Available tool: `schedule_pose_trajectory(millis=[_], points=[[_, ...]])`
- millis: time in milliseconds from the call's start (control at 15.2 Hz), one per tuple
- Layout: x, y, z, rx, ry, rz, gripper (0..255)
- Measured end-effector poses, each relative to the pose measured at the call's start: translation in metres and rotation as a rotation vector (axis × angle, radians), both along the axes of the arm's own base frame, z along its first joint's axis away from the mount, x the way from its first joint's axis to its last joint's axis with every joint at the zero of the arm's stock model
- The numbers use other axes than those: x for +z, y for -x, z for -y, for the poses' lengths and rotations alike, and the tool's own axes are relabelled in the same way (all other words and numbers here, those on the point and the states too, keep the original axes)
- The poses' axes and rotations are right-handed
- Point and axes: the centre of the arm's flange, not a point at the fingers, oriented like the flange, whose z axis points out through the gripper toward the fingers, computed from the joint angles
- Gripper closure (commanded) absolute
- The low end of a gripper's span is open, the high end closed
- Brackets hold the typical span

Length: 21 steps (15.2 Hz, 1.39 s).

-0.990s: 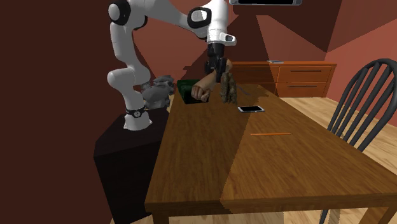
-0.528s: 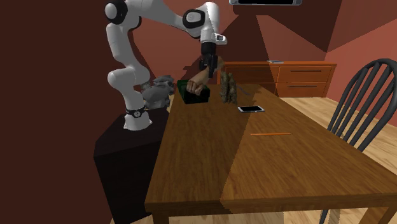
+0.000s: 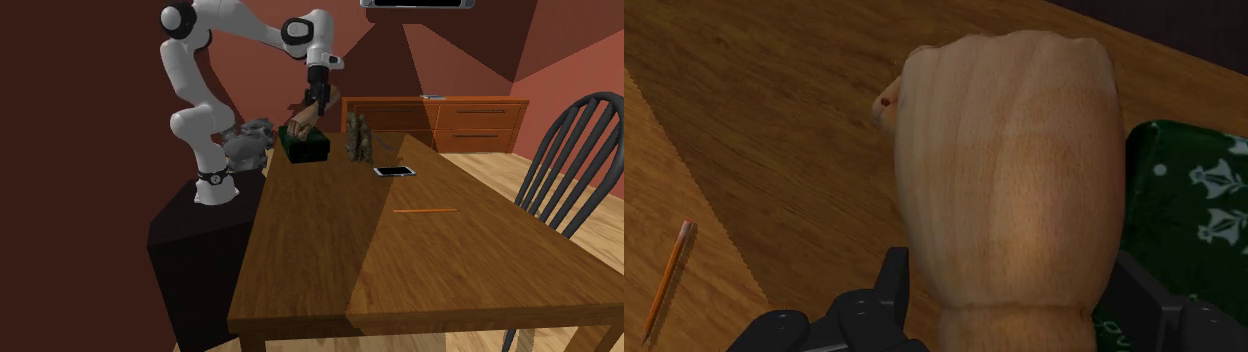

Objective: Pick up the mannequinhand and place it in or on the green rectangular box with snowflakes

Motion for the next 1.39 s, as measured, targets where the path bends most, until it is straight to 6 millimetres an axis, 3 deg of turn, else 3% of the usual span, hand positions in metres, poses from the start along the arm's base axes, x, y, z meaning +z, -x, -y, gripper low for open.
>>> schedule_pose_trajectory(millis=[990,1386], points=[[0.003,0.196,-0.034,0.000,0.000,0.000,255],[-0.025,0.206,-0.034,-0.001,0.001,0.000,255]])
